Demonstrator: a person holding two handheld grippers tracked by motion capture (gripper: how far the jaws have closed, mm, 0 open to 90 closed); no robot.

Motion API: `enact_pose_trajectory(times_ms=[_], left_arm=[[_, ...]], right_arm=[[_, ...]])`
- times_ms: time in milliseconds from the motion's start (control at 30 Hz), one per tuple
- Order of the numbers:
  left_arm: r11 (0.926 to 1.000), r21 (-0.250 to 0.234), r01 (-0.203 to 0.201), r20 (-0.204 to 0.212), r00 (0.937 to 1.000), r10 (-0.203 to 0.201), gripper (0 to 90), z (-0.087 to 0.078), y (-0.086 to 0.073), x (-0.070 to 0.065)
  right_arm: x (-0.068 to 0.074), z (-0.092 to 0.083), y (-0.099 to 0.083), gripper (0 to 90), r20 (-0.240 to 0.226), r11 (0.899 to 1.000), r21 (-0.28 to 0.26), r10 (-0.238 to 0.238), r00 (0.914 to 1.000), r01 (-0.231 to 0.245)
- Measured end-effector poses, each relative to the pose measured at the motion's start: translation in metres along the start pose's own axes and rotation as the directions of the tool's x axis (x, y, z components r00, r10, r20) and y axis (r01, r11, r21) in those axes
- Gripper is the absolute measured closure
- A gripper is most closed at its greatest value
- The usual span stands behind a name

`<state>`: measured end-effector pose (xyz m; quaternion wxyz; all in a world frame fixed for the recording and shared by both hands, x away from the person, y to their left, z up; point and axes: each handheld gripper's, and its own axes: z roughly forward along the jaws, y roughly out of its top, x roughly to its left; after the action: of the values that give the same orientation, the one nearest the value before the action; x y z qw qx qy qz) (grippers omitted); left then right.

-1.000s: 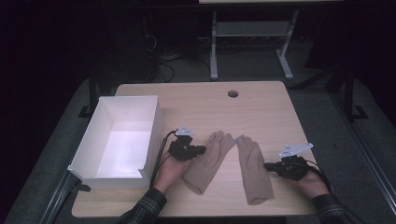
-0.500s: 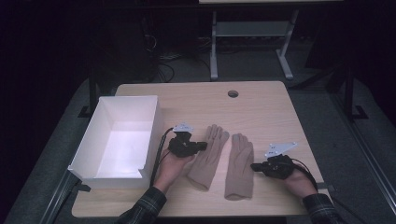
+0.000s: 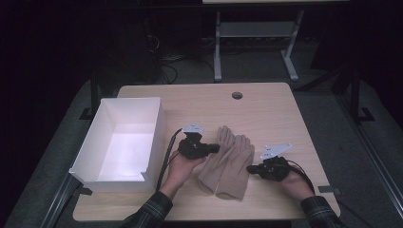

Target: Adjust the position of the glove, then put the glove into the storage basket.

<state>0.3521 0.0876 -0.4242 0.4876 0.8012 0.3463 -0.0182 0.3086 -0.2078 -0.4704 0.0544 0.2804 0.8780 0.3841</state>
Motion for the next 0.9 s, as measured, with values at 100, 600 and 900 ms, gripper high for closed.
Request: enact_pose_trajectory(times_ms=[100, 600, 900], left_arm=[[1.0, 0.0, -0.007, 0.009, 0.9999, 0.007, 88.3, 0.002, 0.001, -0.004], [0.9986, 0.028, -0.045, 0.051, 0.9978, 0.043, 88.4, 0.018, 0.005, -0.021], [0.9941, 0.073, -0.08, 0.084, 0.9937, 0.074, 88.3, 0.035, 0.001, -0.032]], right_arm=[[0.003, 0.004, 0.003, 90.0, -0.01, 1.0, -0.002, -0.002, 1.0, 0.002], [0.009, 0.017, 0.012, 90.0, -0.035, 1.0, -0.022, -0.007, 0.9994, 0.006], [0.009, 0.019, 0.013, 90.0, -0.034, 1.0, -0.018, -0.007, 0.9994, 0.007]])
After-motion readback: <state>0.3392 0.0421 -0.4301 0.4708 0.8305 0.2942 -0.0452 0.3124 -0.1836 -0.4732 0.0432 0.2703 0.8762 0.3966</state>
